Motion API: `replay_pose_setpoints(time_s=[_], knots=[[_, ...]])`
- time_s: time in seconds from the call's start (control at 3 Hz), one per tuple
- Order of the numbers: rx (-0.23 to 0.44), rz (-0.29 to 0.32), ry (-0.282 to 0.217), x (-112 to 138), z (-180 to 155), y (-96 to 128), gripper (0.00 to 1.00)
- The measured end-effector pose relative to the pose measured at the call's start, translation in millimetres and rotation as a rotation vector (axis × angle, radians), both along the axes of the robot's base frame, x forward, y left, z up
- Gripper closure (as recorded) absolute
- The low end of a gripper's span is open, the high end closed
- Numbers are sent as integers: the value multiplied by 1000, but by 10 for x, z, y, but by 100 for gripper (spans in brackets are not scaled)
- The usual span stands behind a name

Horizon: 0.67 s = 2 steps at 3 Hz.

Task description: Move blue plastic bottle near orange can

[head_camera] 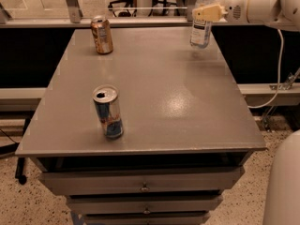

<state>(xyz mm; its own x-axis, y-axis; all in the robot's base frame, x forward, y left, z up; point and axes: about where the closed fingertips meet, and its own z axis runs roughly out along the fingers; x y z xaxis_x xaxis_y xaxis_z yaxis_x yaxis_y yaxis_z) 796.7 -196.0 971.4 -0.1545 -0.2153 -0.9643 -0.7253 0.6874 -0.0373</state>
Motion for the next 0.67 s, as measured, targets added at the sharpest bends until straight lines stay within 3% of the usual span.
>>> replay_pose_setpoints(time_s=[0.33,0.67], knots=[[-33,15,-85,-219,481,37,100],[-29,23,-83,-205,461,94,100]])
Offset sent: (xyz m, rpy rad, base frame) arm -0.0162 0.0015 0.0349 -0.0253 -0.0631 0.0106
